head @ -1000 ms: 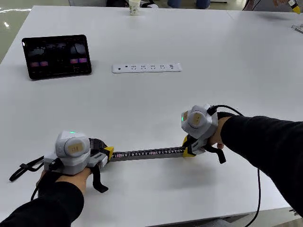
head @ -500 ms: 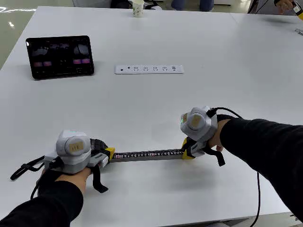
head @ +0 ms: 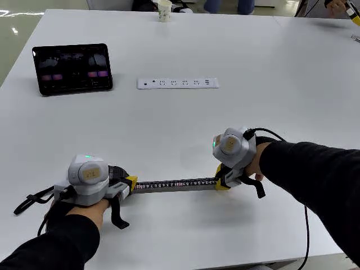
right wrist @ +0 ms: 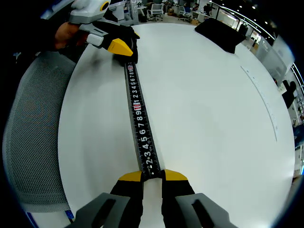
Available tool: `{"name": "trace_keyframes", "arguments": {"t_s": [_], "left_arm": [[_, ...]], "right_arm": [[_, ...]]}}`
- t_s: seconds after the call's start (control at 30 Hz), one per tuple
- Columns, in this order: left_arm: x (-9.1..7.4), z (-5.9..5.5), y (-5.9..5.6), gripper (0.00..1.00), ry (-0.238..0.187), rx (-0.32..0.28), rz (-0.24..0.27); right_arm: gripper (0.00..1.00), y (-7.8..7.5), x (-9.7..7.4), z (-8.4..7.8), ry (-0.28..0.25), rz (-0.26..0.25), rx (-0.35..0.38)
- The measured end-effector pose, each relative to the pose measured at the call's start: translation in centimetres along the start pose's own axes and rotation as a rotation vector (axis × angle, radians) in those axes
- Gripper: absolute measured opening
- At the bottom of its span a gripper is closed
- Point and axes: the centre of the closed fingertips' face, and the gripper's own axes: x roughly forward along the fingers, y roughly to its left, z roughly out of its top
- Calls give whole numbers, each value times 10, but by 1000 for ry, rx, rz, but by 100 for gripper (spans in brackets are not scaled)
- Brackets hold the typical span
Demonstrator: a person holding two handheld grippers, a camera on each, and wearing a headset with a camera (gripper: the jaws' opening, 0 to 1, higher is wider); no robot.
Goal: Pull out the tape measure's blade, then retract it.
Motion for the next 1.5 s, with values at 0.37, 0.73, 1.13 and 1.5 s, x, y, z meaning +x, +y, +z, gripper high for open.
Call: {"name": "trace_keyframes", "arguments": {"t_s": [0.37, 0.73, 1.13, 1.5], "left_arm": [[0, 0, 0, 62, 4, -2, -4], [0, 0, 0, 62, 8, -4, -8], [0, -1, 0, 62, 13, -6, -13], [1, 0, 0, 62, 11, -9, -16]], "right_arm": [[11, 1, 1, 4, -13, -1, 13], [11, 2, 3, 9, -12, 4, -8], [11, 2, 4, 12, -3, 7, -20], [11, 2, 4, 15, -5, 7, -24]]}}
